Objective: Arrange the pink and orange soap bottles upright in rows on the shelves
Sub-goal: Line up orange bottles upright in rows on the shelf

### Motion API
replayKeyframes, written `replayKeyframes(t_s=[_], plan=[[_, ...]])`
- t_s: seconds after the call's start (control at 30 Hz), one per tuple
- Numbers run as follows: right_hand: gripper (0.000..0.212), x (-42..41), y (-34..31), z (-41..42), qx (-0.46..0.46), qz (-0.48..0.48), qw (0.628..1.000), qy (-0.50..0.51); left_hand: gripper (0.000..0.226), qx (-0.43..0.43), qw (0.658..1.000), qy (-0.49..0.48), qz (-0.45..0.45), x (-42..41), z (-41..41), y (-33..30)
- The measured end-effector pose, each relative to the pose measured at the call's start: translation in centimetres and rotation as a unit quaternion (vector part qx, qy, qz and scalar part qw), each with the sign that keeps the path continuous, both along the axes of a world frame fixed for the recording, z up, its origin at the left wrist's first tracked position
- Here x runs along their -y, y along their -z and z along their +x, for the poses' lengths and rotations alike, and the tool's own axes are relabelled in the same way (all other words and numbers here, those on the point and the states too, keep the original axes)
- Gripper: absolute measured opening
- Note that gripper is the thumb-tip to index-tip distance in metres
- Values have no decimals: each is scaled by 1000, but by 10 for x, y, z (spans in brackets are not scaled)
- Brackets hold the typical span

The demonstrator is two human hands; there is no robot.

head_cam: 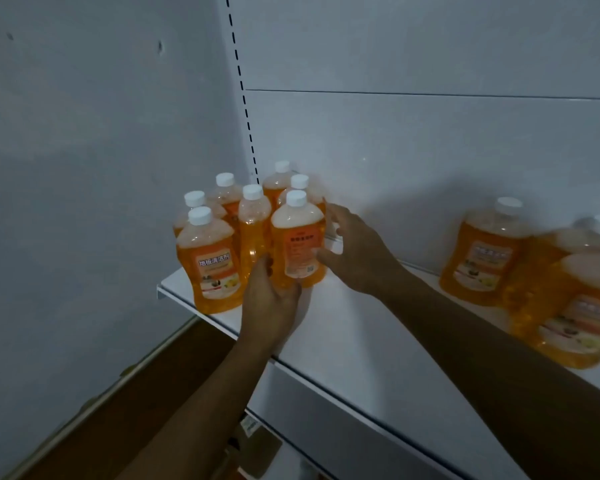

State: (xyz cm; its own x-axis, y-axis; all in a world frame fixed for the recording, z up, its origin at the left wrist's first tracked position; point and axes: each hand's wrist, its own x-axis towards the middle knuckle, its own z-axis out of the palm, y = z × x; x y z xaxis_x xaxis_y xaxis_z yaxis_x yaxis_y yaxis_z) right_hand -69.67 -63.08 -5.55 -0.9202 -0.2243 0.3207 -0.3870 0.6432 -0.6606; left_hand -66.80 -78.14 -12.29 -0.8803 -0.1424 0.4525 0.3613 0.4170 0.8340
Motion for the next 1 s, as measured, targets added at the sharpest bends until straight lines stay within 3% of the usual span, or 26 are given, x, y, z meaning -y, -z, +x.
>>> replayKeyframes(t_s=[0.3,0.43,0.57,0.7,0.77,0.83,0.93,1.0], plan=[[89,28,16,-12,11,-82,994,69,32,-44,994,102,-8,13,-14,16],[96,32,19,-3,-3,-109,986,122,37,0,998,55,-14,6,-6,21],[81,19,12,11,-6,-138,976,168,31,51,994,100,8,-10,1,16],[61,-26,-13,30,87,-276,950,116,23,48,987,149,39,-18,-4,6],[54,-51,-26,40,138,-351,926,38,49,105,966,220,89,-24,-9,-1],[56,-71,-33,50,174,-401,899,-11,73,159,918,341,121,-30,-14,-8],[59,-94,-35,62,204,-441,873,-30,65,210,833,493,140,-44,-11,-20],[50,-108,-38,72,192,-390,901,-14,53,205,821,517,128,-56,-7,-22]])
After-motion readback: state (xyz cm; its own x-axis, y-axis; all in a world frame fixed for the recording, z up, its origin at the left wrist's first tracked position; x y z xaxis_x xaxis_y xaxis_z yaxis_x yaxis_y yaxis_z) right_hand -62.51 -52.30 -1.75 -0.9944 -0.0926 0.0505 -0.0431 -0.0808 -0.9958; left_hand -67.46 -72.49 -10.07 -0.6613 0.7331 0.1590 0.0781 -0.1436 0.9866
